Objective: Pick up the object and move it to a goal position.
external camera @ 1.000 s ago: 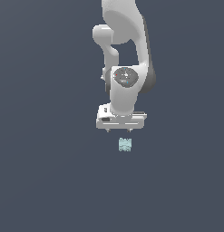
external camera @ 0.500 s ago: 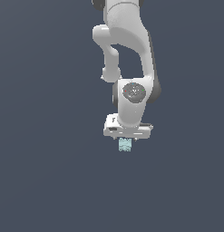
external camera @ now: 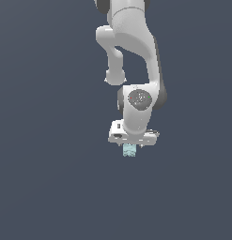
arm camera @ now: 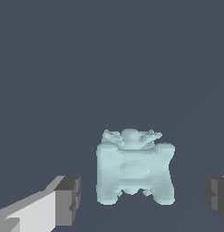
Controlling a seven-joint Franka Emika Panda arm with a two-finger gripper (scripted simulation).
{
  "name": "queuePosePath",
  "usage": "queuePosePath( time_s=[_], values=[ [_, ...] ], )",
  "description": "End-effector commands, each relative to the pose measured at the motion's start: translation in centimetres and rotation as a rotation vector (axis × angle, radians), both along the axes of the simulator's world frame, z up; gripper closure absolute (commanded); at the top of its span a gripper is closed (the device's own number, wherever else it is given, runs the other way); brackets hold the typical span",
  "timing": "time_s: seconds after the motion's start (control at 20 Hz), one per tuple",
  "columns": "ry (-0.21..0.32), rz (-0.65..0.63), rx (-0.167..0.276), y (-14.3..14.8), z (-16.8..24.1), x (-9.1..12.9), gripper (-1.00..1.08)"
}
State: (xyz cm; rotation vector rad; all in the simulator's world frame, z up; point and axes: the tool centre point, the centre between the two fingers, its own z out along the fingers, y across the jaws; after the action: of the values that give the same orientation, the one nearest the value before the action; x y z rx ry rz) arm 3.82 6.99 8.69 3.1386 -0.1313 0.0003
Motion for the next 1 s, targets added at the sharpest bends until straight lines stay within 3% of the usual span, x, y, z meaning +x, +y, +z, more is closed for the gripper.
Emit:
queuePosePath(
  time_s=[0.0, 0.55, 0.6, 0.95],
  values=[
    [0.001, -0.001, 0.0, 0.0, -0.9, -0.1, -0.92],
    [0.0, -0.004, 0.0, 0.0, -4.5, 0.1, -0.92],
    [0.0, -0.004, 0.0, 0.0, -4.5, 0.1, 1.08],
    [0.0, -0.004, 0.0, 0.0, -4.5, 0.1, 1.08]
  ],
)
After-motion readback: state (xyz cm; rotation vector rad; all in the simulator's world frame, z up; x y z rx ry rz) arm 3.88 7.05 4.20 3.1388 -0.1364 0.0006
